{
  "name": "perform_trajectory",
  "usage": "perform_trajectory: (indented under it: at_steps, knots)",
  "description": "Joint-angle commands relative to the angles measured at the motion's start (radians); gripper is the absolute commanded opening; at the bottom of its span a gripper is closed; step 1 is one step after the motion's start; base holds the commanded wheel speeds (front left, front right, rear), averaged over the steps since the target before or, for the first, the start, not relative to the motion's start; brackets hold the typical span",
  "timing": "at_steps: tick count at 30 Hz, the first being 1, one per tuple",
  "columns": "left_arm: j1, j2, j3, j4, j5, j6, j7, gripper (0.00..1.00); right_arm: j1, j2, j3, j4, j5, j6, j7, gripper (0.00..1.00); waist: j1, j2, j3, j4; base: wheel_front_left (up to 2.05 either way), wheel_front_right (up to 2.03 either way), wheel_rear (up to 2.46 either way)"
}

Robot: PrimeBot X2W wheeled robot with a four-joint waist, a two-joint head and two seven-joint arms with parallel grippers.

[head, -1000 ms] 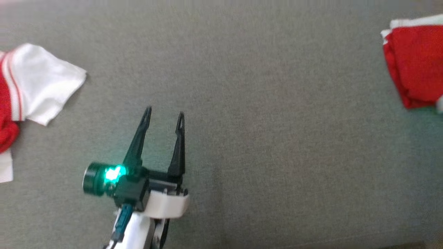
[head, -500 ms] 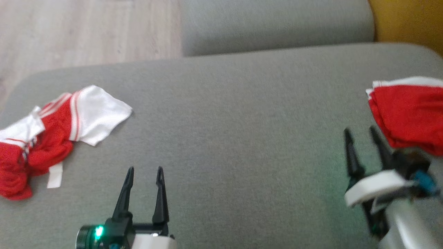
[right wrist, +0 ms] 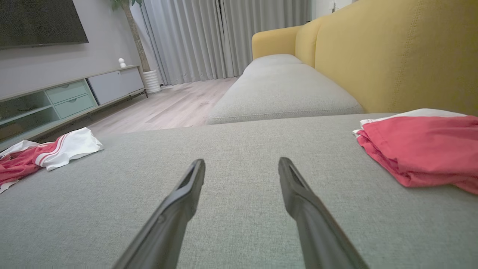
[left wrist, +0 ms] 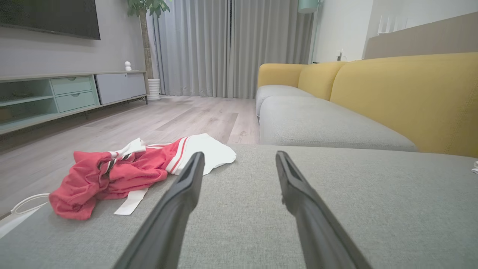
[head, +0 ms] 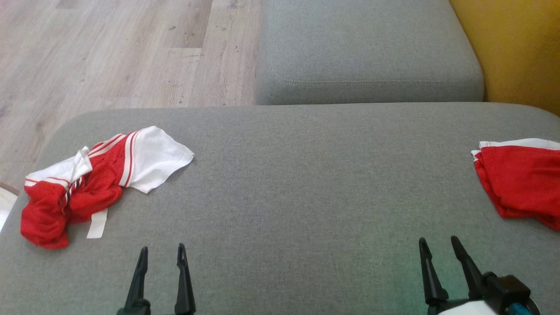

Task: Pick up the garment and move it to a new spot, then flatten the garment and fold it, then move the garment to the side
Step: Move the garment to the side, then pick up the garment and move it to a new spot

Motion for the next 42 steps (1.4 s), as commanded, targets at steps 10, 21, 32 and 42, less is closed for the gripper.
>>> perform_trajectory:
  at_steps: [10,21,32,42]
  knots:
    - [-0.026,-0.006,0.037,-0.039,0.008,0.000,-0.005,1.00,-0.024,0.002,0.012,-0.052,-0.022,0.007,-0.012,1.00,0.0001,-0.0001,-0.002,-0.005,0.00,0.00,0.00]
    - [-0.026,-0.006,0.039,-0.030,0.012,-0.003,-0.005,1.00,-0.024,0.004,0.012,-0.054,-0.024,0.007,-0.012,1.00,0.0001,-0.0001,-0.005,-0.019,0.00,0.00,0.00]
    - [-0.039,-0.006,0.034,-0.020,0.027,0.002,-0.005,1.00,-0.026,0.005,0.028,-0.045,-0.023,0.007,-0.012,1.00,0.0001,-0.0001,-0.006,0.052,0.00,0.00,0.00]
    - [-0.038,-0.006,0.060,-0.031,0.043,-0.005,-0.005,1.00,-0.040,0.005,0.078,-0.043,-0.016,0.007,-0.012,1.00,0.0001,-0.0001,0.002,0.235,0.00,0.00,0.00]
